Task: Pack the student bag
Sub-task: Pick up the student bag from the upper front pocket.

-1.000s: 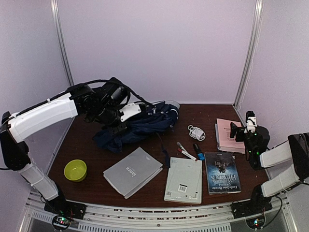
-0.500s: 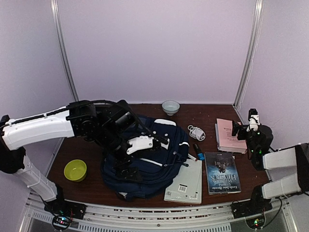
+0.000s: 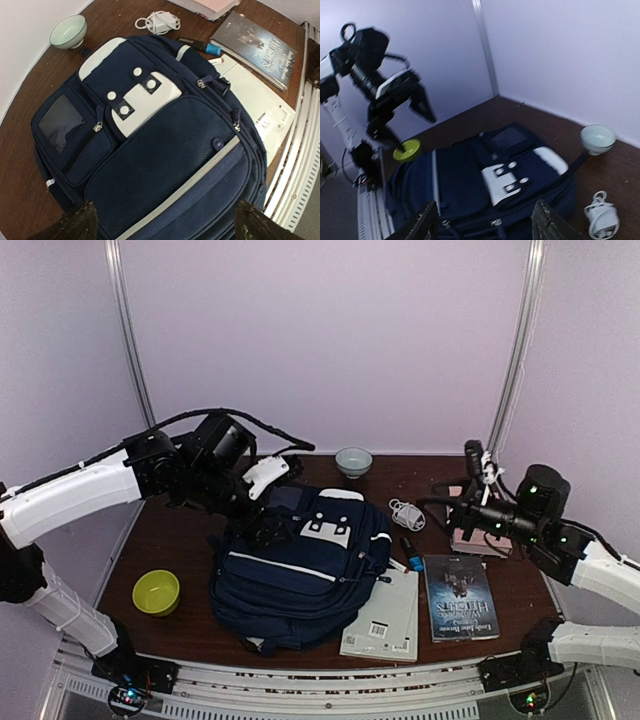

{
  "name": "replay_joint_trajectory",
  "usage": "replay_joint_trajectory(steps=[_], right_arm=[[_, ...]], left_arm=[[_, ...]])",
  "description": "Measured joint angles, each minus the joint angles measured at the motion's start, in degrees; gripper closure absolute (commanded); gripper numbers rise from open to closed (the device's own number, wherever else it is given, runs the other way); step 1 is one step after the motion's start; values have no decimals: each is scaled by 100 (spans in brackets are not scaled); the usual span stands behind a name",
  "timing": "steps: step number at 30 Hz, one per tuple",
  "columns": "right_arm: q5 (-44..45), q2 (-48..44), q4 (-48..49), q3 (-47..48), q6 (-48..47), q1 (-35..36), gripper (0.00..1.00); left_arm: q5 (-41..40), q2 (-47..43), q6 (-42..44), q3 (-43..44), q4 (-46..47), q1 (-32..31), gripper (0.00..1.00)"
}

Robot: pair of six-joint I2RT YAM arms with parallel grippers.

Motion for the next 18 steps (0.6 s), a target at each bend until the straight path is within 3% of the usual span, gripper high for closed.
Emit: replay_joint_trajectory(steps=[4, 8, 14, 18], right_arm=[[140, 514, -1093, 192, -374, 1690, 41], [549, 1405, -1679, 439, -640, 2588, 41], [1128, 2804, -2350, 1268, -955, 3014, 45], [1364, 3023, -2343, 1493, -1099, 3025, 46]], left_arm=[[-52, -48, -240, -350, 85, 94, 2], [-9, -107, -535, -723, 118, 363, 2], [-2, -149, -949, -1340, 256, 905, 2], [0, -210, -1056, -1637, 365, 984, 2]])
